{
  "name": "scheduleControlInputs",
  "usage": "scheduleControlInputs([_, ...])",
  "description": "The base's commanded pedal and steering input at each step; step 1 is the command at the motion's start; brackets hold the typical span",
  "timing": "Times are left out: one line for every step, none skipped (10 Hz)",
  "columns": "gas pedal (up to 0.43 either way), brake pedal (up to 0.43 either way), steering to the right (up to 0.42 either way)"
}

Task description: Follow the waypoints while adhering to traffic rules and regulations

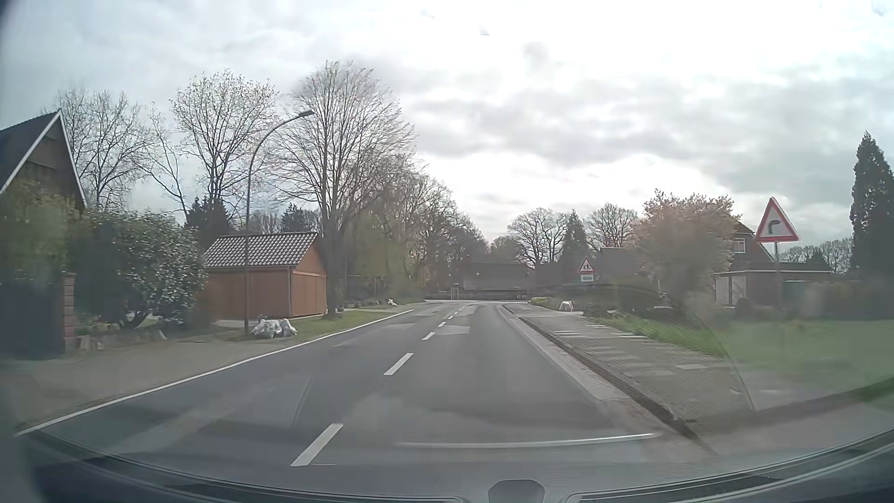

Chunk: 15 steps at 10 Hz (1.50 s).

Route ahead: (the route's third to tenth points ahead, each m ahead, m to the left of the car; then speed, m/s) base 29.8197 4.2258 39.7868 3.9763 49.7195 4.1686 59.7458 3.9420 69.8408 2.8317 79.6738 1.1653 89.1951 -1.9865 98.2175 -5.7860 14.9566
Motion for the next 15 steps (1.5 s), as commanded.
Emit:
scheduleControlInputs([0.020, 0.000, -0.003])
scheduleControlInputs([0.020, 0.000, -0.003])
scheduleControlInputs([0.020, 0.000, -0.003])
scheduleControlInputs([0.020, 0.000, 0.000])
scheduleControlInputs([0.020, 0.000, 0.000])
scheduleControlInputs([0.000, 0.000, 0.000])
scheduleControlInputs([0.000, 0.000, 0.000])
scheduleControlInputs([0.000, 0.000, 0.000])
scheduleControlInputs([0.000, 0.000, 0.000])
scheduleControlInputs([0.000, 0.000, 0.000])
scheduleControlInputs([0.000, 0.000, 0.000])
scheduleControlInputs([0.000, 0.000, 0.000])
scheduleControlInputs([0.000, 0.000, 0.000])
scheduleControlInputs([0.008, 0.000, 0.001])
scheduleControlInputs([0.028, 0.000, 0.001])
